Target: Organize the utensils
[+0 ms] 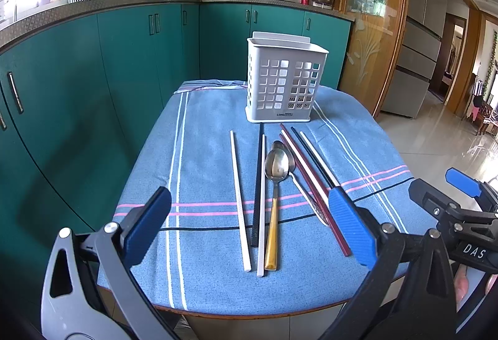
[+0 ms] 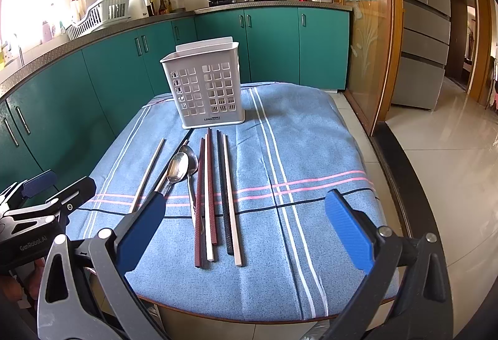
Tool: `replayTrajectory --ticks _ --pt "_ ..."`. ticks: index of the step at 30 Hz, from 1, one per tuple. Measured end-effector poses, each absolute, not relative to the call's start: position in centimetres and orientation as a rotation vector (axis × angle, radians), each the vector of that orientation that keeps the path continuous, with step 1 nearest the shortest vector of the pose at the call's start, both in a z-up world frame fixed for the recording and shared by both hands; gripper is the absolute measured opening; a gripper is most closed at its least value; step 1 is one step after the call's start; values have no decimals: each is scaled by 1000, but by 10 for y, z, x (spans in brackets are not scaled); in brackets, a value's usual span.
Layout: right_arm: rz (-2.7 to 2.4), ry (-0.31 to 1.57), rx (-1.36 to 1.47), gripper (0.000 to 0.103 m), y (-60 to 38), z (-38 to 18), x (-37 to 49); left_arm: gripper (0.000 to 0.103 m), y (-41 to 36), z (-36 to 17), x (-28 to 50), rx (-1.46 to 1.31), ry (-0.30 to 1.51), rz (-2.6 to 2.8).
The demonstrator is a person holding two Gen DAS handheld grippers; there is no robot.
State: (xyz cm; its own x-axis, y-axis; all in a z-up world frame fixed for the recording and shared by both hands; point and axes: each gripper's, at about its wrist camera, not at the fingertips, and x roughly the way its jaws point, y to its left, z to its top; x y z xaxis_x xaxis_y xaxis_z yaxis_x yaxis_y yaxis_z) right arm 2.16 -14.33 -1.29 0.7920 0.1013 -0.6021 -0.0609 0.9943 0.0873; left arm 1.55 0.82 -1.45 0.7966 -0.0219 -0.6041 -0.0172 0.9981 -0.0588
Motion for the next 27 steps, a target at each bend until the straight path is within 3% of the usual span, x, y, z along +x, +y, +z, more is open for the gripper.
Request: replayTrajectory --ticks 27 --pt "90 653 75 100 -146 -15 24 100 4 -20 18 -43 664 -8"
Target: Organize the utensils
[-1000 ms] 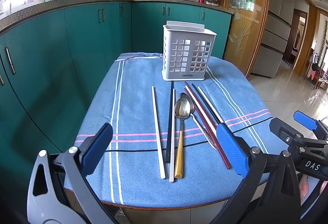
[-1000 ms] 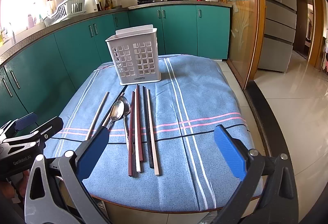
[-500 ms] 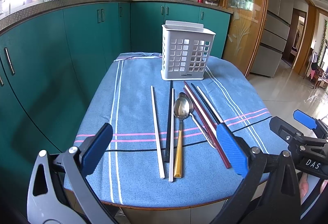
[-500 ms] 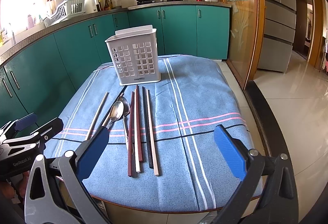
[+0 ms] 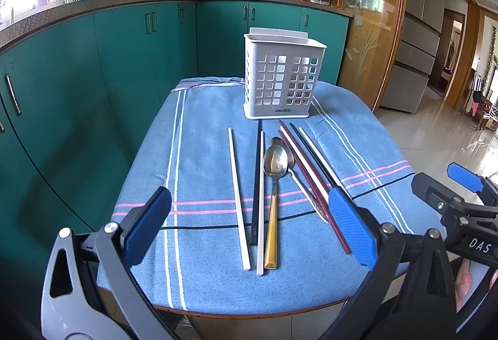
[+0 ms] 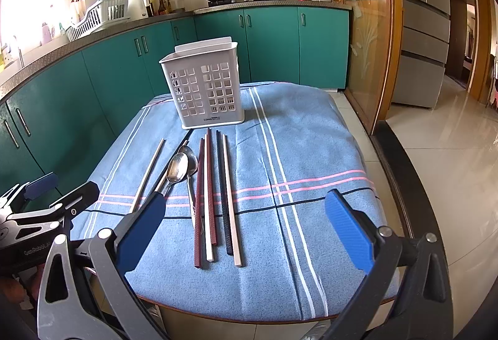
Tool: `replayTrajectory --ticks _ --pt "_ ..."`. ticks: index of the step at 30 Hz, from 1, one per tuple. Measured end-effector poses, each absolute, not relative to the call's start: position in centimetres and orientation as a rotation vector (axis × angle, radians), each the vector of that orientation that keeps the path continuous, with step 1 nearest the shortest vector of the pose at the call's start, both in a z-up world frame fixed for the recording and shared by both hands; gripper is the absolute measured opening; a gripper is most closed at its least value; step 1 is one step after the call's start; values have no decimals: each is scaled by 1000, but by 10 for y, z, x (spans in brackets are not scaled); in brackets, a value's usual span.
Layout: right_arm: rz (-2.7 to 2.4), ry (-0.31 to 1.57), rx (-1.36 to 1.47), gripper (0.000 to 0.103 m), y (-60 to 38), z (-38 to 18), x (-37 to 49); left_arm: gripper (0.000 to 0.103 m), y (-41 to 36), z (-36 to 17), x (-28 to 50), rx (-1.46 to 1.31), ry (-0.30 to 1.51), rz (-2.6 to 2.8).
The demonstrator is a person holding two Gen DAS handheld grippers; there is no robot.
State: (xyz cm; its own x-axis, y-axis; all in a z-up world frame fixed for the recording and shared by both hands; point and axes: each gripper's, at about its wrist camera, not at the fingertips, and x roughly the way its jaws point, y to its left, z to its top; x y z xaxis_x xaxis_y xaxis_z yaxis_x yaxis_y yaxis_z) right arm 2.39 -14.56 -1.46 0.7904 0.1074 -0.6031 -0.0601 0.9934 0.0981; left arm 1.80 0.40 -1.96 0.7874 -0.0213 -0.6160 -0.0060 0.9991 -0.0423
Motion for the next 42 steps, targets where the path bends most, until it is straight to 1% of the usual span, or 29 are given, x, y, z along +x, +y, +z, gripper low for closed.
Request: replayTrajectory --ticks 10,15,22,24,26,28,30,31,32,36,40,42 --pt "83 599 86 100 -152 -10 22 100 7 -23 25 -75 674 -116" --pt "84 568 114 100 -161 -9 25 100 25 -28 57 -132 784 -70" --pt "107 601 176 100 -174 -17 43 99 40 -15 124 -95 777 3" --pt "112 601 175 100 -174 -19 46 93 40 -23 154 -85 822 25" --pt "126 613 178 100 -174 -23 50 84 39 -35 180 -84 871 30" --pt "132 638 178 100 -174 -27 55 83 38 -50 202 -81 917 41" --pt "141 664 175 100 -173 -31 60 74 37 -70 225 -81 973 49" --pt "147 677 173 100 -173 -33 63 66 37 -77 231 -84 991 53" --pt "153 688 172 100 -172 -34 64 62 38 -86 239 -90 1015 60" --pt "171 711 171 100 -171 -39 68 59 38 -104 257 -89 1046 80" --pt "179 733 168 100 -170 -43 73 58 35 -107 269 -61 1032 102" --pt "181 743 167 100 -170 -45 74 52 36 -107 270 -63 1029 110"
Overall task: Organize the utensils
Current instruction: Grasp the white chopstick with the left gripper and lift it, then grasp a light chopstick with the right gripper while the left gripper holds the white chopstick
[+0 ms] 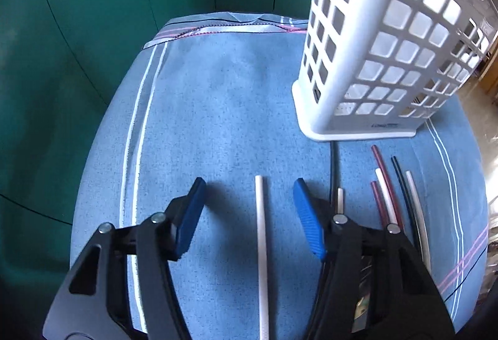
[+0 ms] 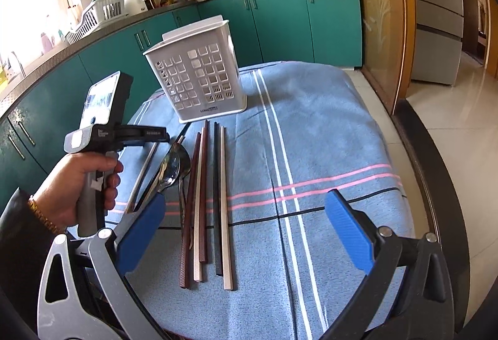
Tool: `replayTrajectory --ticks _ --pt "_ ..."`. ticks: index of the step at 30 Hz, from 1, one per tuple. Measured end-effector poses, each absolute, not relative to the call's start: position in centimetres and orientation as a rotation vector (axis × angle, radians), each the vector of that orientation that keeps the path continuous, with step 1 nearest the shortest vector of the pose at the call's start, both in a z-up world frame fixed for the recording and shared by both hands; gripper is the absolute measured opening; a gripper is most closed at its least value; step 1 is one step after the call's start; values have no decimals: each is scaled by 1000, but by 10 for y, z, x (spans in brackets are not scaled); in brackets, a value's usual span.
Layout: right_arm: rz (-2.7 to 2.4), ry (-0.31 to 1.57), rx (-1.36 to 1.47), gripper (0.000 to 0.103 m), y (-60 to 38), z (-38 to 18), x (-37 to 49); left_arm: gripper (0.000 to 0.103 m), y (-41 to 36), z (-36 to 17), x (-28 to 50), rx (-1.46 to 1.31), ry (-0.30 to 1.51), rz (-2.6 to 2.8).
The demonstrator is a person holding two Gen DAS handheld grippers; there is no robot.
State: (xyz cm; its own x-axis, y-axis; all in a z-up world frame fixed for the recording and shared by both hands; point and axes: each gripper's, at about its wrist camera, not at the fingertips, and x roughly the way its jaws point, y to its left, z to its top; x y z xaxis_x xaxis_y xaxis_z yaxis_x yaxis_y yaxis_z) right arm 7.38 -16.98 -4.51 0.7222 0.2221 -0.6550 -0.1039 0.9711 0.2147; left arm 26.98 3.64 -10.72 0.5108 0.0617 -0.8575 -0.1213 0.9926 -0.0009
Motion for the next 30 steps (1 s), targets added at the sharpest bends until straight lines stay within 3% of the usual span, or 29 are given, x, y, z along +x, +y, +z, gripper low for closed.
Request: replayTrajectory --ticks 4,5,11,20,22,24,25,30 --pt "173 756 160 100 -170 -48 77 12 46 -103 267 -74 1022 112" --pt "173 762 158 100 -169 -49 78 5 50 -104 271 -82 1023 104" --pt "138 762 95 100 -163 -52 86 4 68 -98 262 -191 986 -5" --pt "213 827 -8 97 -129 -38 152 4 57 20 177 -128 650 -140" --pt "205 891 -56 84 -117 -44 186 4 57 36 167 -119 608 -147" --pt "222 963 -42 48 -113 -53 210 4 61 51 159 -134 572 -160" --pt "238 1013 -16 43 -113 -60 227 4 62 56 154 -136 562 -160" --pt "249 1120 -10 41 -104 -79 274 4 76 65 148 -150 524 -172"
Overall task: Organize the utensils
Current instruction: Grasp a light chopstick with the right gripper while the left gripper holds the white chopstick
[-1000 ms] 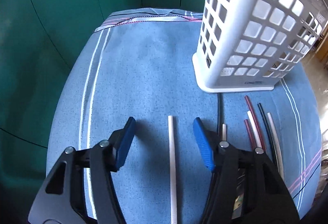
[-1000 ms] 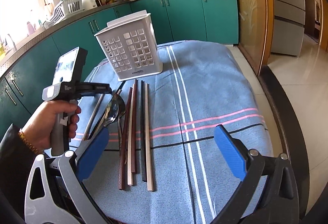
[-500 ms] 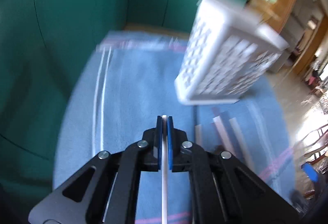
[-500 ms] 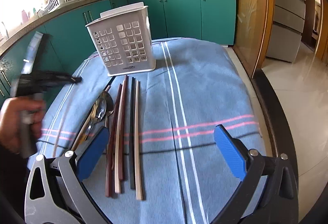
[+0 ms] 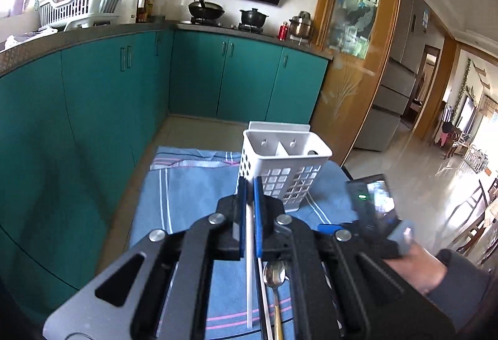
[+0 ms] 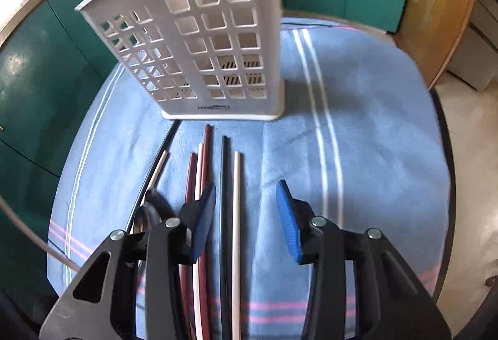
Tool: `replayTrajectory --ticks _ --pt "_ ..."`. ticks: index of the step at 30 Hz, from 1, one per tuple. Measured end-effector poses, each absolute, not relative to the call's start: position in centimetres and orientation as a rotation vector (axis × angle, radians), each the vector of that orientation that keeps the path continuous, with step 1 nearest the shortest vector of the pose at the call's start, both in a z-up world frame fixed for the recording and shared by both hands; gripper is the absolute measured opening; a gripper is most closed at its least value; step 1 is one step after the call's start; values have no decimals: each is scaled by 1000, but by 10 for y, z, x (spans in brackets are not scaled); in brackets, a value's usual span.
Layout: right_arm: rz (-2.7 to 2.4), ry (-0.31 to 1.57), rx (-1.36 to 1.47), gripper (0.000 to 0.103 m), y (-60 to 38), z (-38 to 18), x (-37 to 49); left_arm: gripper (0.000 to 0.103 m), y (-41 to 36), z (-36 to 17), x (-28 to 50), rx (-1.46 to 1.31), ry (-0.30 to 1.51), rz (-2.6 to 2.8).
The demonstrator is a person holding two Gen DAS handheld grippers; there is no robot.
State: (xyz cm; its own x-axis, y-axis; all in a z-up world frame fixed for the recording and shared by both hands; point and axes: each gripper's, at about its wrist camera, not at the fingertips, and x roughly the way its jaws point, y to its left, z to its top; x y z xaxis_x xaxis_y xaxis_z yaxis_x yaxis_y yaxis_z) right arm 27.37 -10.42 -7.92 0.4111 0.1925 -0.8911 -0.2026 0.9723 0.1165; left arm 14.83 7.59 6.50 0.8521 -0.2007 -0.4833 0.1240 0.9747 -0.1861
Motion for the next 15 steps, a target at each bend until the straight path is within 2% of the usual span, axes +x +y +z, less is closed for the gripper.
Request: replayTrajectory --ticks 9,15 --pt "203 1198 -94 23 -86 -99 301 4 79 81 133 -146 502 -177" --pt "180 1205 -135 18 -73 -101 310 4 77 86 130 -139 491 -180"
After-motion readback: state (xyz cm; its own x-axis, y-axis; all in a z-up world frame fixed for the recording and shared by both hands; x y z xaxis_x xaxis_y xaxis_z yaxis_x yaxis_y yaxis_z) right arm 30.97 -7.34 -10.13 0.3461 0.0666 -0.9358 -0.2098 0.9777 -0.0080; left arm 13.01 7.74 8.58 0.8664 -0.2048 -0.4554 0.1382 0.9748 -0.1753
